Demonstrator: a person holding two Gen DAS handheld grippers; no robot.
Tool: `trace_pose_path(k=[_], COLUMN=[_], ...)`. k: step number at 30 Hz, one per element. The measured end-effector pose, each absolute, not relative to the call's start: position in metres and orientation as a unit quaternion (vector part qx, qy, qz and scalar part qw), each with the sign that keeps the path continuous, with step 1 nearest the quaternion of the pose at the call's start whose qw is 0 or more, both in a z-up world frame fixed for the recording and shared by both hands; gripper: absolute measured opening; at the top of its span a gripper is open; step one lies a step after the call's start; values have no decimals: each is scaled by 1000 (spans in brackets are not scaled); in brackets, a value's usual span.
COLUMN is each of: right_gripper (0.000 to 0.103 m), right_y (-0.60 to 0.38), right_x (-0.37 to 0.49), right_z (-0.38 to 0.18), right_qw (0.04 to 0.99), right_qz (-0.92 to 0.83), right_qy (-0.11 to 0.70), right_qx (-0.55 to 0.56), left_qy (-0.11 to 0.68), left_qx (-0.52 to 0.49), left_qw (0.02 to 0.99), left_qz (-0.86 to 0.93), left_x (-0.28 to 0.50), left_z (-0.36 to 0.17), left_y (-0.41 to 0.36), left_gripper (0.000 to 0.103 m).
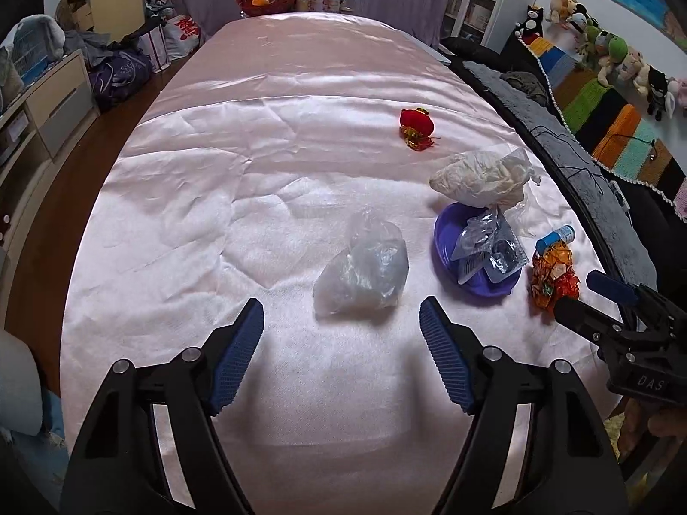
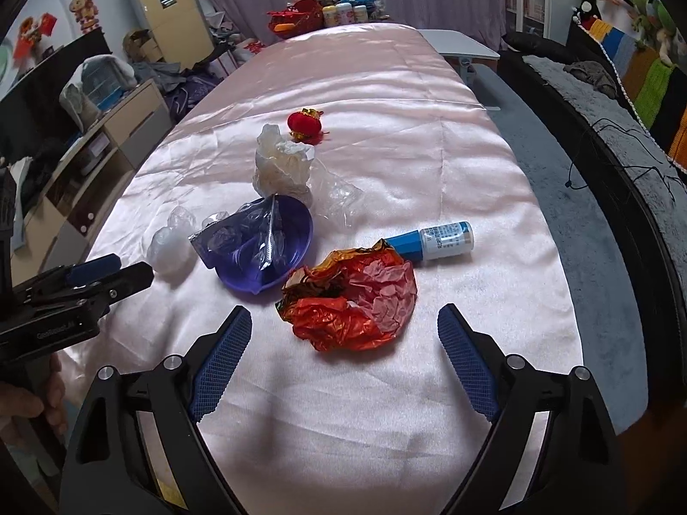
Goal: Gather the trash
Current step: 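Grasp the clear plastic bag with the left tool while the right tool grasps the red foil wrapper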
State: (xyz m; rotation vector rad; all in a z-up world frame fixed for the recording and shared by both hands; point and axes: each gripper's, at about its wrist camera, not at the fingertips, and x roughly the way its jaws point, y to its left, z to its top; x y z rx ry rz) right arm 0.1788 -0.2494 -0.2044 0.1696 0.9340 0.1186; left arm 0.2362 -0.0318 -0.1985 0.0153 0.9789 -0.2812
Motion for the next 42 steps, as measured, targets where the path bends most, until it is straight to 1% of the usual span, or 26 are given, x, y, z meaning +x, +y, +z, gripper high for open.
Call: trace_pose_path(k=[3,5,8,11,12,15,16,22,33,42], right_gripper=[88,88,84,75,66,61,59,56,56,56], right_y=[-250,-252,-254,-254,-253,-251,-250,-250,-239,-212], right_x=[184,187,190,191,191,190,188,172,115,63], right_z=[-207,-210,-216,-219,-218,-218,-217,-206,-189,-179], right_qw=[887,885,883,882,883,884,885,890,887,886], right_qz=[59,60,63,66,67,73,73,72,92,123], right_qy=[451,452,456,457,457,454,453,445,444,440], right_qx=[85,90,94,94,88,82,79,74,89,79], left_qy=[473,476,478,482,484,487,487,482,473,473], left_qx=[4,2,-1,-3,-5,-7,-11,-2,-1,-3], left_qw=[870,868,866,862,860,858,857,860,865,866], left_qz=[-138,-143,-149,-157,-161,-164,-167,-165,-164,-164], left_x=[246,252,261,266,267,266,264,237,156,86], left_z=[-203,-206,-210,-214,-215,-216,-215,-204,-182,-176], left_y=[-35,-37,-40,-43,-44,-44,-43,-38,-25,-13], left_gripper=[70,66,64,52,44,27,26,23,23,23])
